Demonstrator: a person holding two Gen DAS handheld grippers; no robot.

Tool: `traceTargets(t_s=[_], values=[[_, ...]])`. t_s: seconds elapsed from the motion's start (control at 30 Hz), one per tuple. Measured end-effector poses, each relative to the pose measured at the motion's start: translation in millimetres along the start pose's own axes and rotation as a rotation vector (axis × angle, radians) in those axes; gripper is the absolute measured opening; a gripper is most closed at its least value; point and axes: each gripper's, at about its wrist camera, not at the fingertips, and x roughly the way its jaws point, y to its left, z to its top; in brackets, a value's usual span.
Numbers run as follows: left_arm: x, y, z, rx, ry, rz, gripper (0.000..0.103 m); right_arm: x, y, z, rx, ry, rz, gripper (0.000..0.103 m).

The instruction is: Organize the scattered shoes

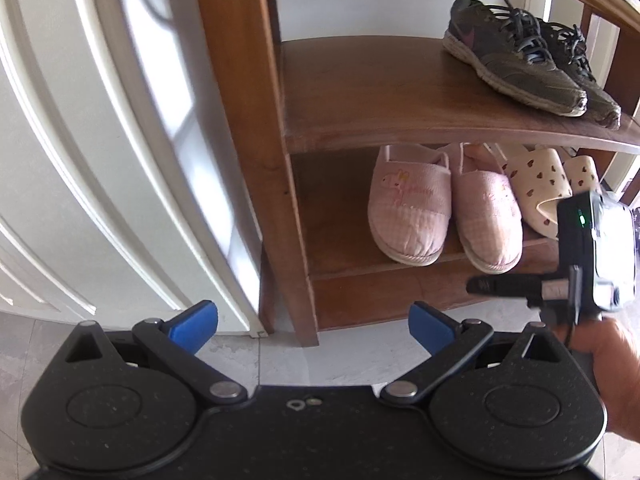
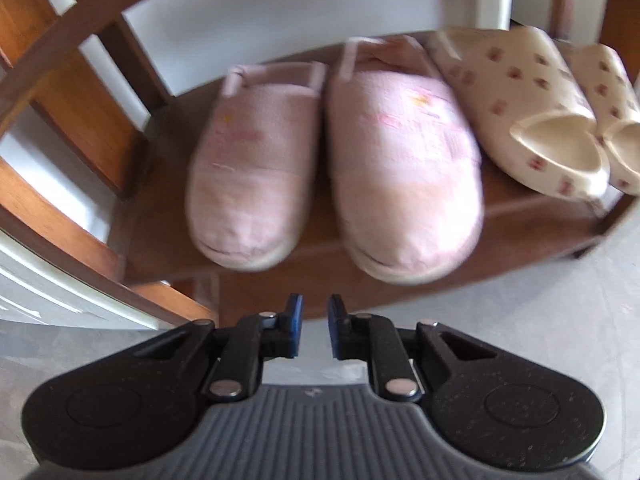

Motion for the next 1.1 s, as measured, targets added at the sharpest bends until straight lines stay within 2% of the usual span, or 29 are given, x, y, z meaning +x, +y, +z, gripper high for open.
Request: traceTargets(t_s=[0.17,0.3,0.43,0.87,1.1], values=[[14,-20,1,0.041,-0.008,-0.023,0.102,-3,-20,6,0.005,-0.013,-0.043,0.018],[33,-43,2,0.089,-0.017,-0.028,0.102,0,-26,13,-0.021,-0.025,-0.05,0.018],[43,-56,3,0.095,-0.022,-0.031,0.102,3,-31,18,-0.028,-0.027,-0.043,0.018],[40,-75,3,0.117,-0.023,-0.038,0.102,9,-39,34,-0.019,-0.043,-0.033,0.019],[26,-84,11,0.135,-0.04,-0.041,0.102,-23,-46,19,-0.01,-0.037,-0.019,0.02]])
